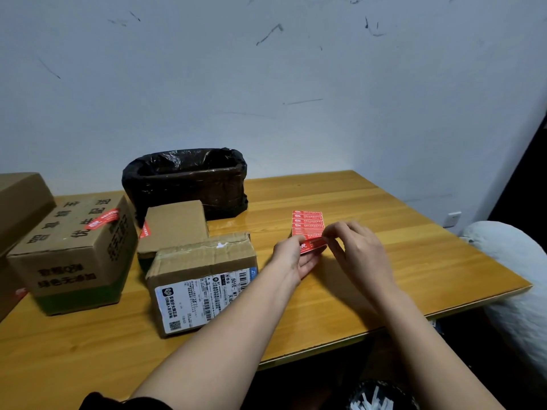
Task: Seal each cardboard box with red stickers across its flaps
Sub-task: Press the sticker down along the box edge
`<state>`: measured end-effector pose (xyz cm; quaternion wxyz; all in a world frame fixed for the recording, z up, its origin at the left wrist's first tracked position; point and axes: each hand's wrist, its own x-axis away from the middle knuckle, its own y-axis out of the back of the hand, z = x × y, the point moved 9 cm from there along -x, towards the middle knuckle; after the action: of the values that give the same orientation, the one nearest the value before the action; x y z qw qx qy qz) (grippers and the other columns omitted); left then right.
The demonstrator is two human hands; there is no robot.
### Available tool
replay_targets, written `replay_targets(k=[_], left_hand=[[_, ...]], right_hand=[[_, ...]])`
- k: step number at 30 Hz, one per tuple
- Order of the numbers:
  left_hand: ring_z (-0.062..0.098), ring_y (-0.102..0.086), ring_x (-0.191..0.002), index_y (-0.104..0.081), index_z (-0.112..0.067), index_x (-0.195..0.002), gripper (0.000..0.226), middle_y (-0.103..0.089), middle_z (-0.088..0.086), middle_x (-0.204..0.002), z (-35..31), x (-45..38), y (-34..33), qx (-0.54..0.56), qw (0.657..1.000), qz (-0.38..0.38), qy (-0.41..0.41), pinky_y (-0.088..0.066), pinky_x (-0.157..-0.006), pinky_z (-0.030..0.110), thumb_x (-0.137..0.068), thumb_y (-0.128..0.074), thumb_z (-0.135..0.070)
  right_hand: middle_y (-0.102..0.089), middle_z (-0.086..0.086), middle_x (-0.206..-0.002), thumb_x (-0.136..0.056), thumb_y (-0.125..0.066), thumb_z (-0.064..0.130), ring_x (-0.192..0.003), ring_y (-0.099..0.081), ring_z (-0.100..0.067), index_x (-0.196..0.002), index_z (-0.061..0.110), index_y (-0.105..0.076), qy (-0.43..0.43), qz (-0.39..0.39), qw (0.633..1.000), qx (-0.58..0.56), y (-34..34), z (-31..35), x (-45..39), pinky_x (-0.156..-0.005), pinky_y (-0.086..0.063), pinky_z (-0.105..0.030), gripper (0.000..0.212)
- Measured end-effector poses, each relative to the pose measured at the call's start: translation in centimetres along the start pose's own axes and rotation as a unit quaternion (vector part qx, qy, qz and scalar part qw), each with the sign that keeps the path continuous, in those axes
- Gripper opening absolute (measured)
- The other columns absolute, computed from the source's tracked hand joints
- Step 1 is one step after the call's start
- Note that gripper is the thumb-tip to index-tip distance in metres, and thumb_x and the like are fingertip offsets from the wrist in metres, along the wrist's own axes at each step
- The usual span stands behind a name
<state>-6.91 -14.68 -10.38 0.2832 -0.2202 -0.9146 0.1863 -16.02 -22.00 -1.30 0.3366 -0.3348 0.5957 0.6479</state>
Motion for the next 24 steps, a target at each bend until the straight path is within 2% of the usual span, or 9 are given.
replay_targets(k=[3,7,10,13,16,19,21,23,24], left_hand=[[0.018,-0.067,-0.054,-0.054,-0.005,-0.123,0.029,-0.069,0.009,-0.066,0.5,-0.1,0.0,0.010,1.000,0.007,0.019,-0.054,-0.056,0.027,-0.097,-0.044,-0.010],[0.018,-0.066,-0.051,-0.054,-0.003,-0.122,0.030,-0.068,0.011,-0.069,0.9,-0.1,0.0,0.036,0.999,0.007,0.034,-0.055,-0.052,0.027,-0.094,-0.044,-0.009],[0.020,-0.067,-0.049,-0.055,0.000,-0.113,0.025,-0.069,0.013,-0.067,1.2,0.1,-0.1,0.044,0.998,0.017,0.045,-0.055,-0.050,0.026,-0.093,-0.041,-0.008],[0.019,-0.066,-0.047,-0.055,0.003,-0.097,0.018,-0.068,0.015,-0.070,1.3,0.0,0.0,0.035,0.998,0.015,0.046,-0.055,-0.050,0.026,-0.093,-0.039,-0.005],[0.019,-0.065,-0.043,-0.052,0.004,-0.086,0.015,-0.066,0.014,-0.056,1.3,0.0,0.1,0.013,0.999,0.009,0.040,-0.054,-0.046,0.026,-0.093,-0.039,0.001],[0.021,-0.064,-0.054,-0.051,0.001,-0.095,0.007,-0.064,0.012,-0.066,0.9,0.0,0.5,-0.051,0.998,-0.015,0.016,-0.053,-0.043,0.026,-0.093,-0.045,0.002],[0.020,-0.062,-0.062,-0.051,-0.003,-0.107,0.015,-0.061,0.009,-0.076,0.5,-0.2,0.6,-0.123,0.992,-0.023,-0.007,-0.054,-0.043,0.025,-0.093,-0.048,0.002],[0.016,-0.060,-0.058,-0.053,-0.005,-0.112,0.019,-0.059,0.007,-0.076,0.4,-0.1,0.3,-0.209,0.978,-0.014,-0.020,-0.053,-0.042,0.024,-0.093,-0.051,0.000],[0.013,-0.058,-0.054,-0.055,-0.004,-0.109,0.016,-0.059,0.006,-0.073,0.4,-0.1,0.2,-0.258,0.966,-0.008,-0.027,-0.052,-0.041,0.023,-0.093,-0.053,-0.001]], right_hand=[[-0.065,0.000,-0.077,-0.089,-0.049,0.030,-0.066,-0.060,-0.023,-0.089,0.014,-0.061,0.002,-0.004,1.000,0.001,0.1,0.1,0.1,-0.059,-0.046,-0.032,0.020],[-0.067,-0.002,-0.072,-0.091,-0.045,0.028,-0.060,-0.059,-0.023,-0.093,0.016,-0.052,0.019,-0.010,1.000,0.005,0.5,0.6,0.1,-0.061,-0.033,-0.027,0.013],[-0.067,-0.002,-0.071,-0.093,-0.044,0.026,-0.060,-0.061,-0.023,-0.095,0.018,-0.047,0.019,-0.001,1.000,0.005,0.5,0.6,0.3,-0.062,-0.032,-0.027,0.008],[-0.068,-0.001,-0.078,-0.094,-0.046,0.025,-0.065,-0.061,-0.021,-0.096,0.014,-0.054,0.011,-0.008,1.000,0.000,0.9,0.2,0.5,-0.065,-0.036,-0.028,0.014],[-0.067,0.000,-0.088,-0.094,-0.046,0.027,-0.076,-0.060,-0.016,-0.095,0.011,-0.062,-0.030,-0.016,0.999,-0.027,1.4,-0.7,0.3,-0.068,-0.042,-0.030,0.023],[-0.064,0.000,-0.089,-0.092,-0.048,0.024,-0.079,-0.056,-0.012,-0.095,0.011,-0.060,-0.074,-0.049,0.994,-0.071,2.3,-1.7,0.2,-0.067,-0.045,-0.028,0.018],[-0.059,0.003,-0.089,-0.092,-0.052,0.021,-0.080,-0.053,-0.008,-0.094,0.011,-0.059,-0.105,-0.064,0.988,-0.097,2.8,-2.5,0.0,-0.067,-0.043,-0.025,0.012],[-0.056,0.004,-0.089,-0.091,-0.059,0.013,-0.079,-0.051,-0.005,-0.090,0.013,-0.059,-0.137,-0.065,0.981,-0.118,2.9,-3.3,-0.2,-0.067,-0.042,-0.021,0.001],[-0.056,0.004,-0.088,-0.090,-0.062,0.010,-0.077,-0.051,-0.004,-0.089,0.015,-0.059,-0.159,-0.065,0.977,-0.128,2.9,-3.7,-0.2,-0.067,-0.041,-0.018,0.006]])
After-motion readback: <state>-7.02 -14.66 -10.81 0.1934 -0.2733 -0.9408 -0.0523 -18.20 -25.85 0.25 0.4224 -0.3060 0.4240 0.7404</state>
